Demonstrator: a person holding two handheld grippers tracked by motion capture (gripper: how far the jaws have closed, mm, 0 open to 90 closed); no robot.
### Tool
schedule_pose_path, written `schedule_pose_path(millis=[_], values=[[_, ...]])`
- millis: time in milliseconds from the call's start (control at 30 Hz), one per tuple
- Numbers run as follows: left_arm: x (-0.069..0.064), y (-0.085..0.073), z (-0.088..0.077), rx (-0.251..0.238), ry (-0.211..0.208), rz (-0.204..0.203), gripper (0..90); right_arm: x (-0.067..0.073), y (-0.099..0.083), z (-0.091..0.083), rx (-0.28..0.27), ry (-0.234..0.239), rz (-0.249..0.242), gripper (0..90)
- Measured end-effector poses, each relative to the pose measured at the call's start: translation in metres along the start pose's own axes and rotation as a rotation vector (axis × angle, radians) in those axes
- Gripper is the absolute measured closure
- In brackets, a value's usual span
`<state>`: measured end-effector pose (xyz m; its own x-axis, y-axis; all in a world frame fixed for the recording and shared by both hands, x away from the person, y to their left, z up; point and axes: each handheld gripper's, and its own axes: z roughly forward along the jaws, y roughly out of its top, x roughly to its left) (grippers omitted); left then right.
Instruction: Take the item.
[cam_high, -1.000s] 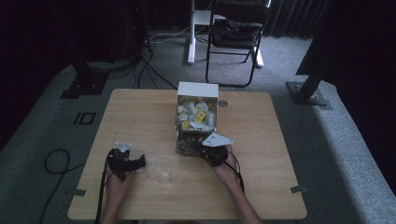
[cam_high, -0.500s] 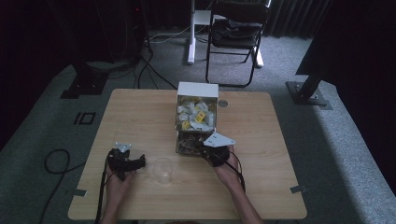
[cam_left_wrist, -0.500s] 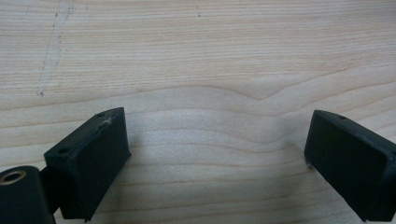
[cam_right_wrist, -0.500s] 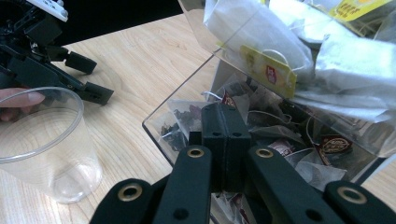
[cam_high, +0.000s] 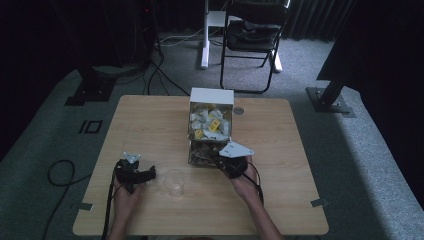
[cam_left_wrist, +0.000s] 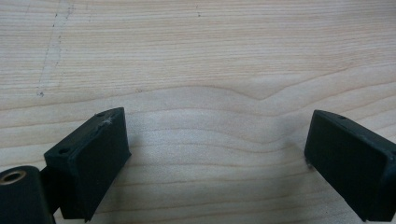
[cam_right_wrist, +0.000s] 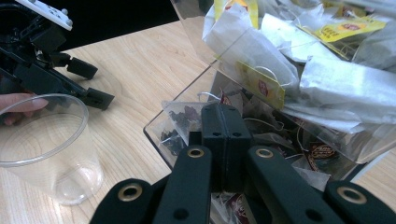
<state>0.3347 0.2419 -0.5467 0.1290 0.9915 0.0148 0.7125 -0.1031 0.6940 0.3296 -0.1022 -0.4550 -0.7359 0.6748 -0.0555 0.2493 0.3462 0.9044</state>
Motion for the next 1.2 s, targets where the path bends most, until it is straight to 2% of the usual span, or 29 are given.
schedule_pose_path(millis=[667,1200], values=[[0.0,0.0,0.0,0.001,-0.001,0.0,6.9,0.005,0.008,-0.007,-0.021,0.009,-0.03,90.0],[0.0,0.0,0.0,0.001,-0.001,0.0,6.9,0.01,0.013,-0.009,-0.033,0.029,-0.033,90.0]])
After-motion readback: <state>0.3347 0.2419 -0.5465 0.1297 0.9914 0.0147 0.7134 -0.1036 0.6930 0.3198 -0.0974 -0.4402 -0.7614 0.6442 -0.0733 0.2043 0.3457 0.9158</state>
